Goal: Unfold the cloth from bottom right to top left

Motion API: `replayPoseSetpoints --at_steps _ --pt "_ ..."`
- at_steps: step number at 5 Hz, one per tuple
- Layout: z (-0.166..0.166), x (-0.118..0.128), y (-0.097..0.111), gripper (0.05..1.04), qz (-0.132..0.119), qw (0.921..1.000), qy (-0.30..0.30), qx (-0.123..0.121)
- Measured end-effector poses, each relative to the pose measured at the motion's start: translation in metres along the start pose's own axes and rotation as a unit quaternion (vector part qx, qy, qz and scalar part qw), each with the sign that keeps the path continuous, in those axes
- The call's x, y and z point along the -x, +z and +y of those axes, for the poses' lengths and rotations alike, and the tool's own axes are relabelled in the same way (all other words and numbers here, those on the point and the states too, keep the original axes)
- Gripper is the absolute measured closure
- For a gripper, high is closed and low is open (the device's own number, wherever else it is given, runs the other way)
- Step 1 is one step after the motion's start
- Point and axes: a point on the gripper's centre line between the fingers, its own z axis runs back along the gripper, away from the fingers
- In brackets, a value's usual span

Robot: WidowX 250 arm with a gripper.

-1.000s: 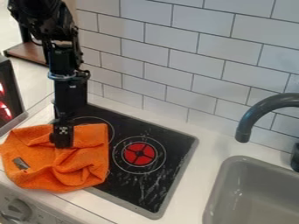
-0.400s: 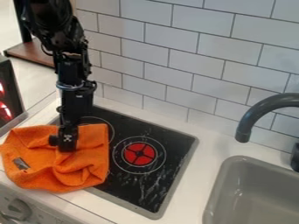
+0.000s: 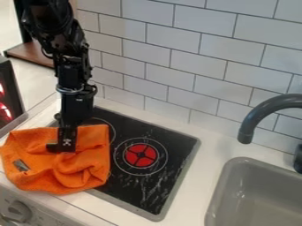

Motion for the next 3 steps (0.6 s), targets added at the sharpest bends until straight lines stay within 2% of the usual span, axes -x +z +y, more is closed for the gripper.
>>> replayPoseSetpoints --at_steps 1,3 --pt "-0.0023 -0.0008 0.002 1.019 -0.004 1.0 0.002 0.003" --pt "-0.0038 -0.0018 0.0063 1.032 -0.01 0.9999 -0.006 0.005"
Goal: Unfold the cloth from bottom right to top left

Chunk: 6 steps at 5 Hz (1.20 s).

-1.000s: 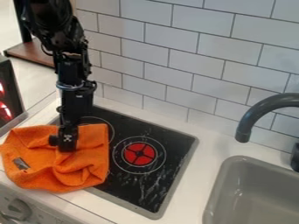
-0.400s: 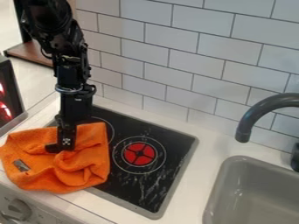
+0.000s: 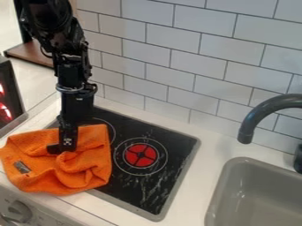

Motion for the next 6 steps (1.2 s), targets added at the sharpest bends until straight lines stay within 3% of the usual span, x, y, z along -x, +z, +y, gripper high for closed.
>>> replayPoseSetpoints --at_steps 2,3,4,6 --pt "0.001 0.0 0.045 1.032 -0.023 0.9985 0.007 -0.049" --pt "0.007 -0.003 0.058 1.032 -0.037 0.9976 0.014 -0.056" --pt "0.029 -0.008 0.071 1.032 -0.049 0.9952 0.019 -0.083" --pt "0.071 -0.019 0.052 1.032 -0.047 0.9947 0.024 -0.089"
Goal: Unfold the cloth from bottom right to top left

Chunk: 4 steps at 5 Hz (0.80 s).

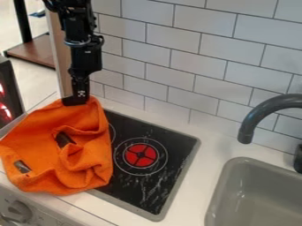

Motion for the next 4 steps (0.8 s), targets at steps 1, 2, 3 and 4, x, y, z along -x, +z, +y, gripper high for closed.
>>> replayPoseSetpoints --at_steps 1,2,3,4 --pt "0.015 -0.004 -0.011 1.032 -0.003 0.9997 -0.004 -0.022" --pt "0.026 -0.009 -0.023 1.032 -0.012 0.9991 -0.014 -0.038" --pt "0.031 -0.013 -0.038 1.032 -0.02 0.9982 -0.021 -0.052" --pt "0.035 -0.012 -0.043 1.032 -0.02 0.9976 -0.021 -0.063"
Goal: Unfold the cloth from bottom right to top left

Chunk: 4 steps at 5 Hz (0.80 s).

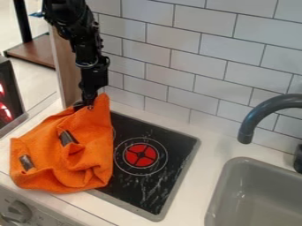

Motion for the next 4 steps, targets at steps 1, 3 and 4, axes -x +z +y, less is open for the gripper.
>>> replayPoseSetpoints --at_steps 1,3,4 --pt "0.002 0.002 -0.006 1.01 0.005 0.9999 0.015 -0.005" --pt "-0.005 0.003 -0.008 0.586 -0.001 0.9993 0.037 0.001" --pt "0.002 0.003 0.017 0.269 -0.009 0.9988 0.044 -0.02"
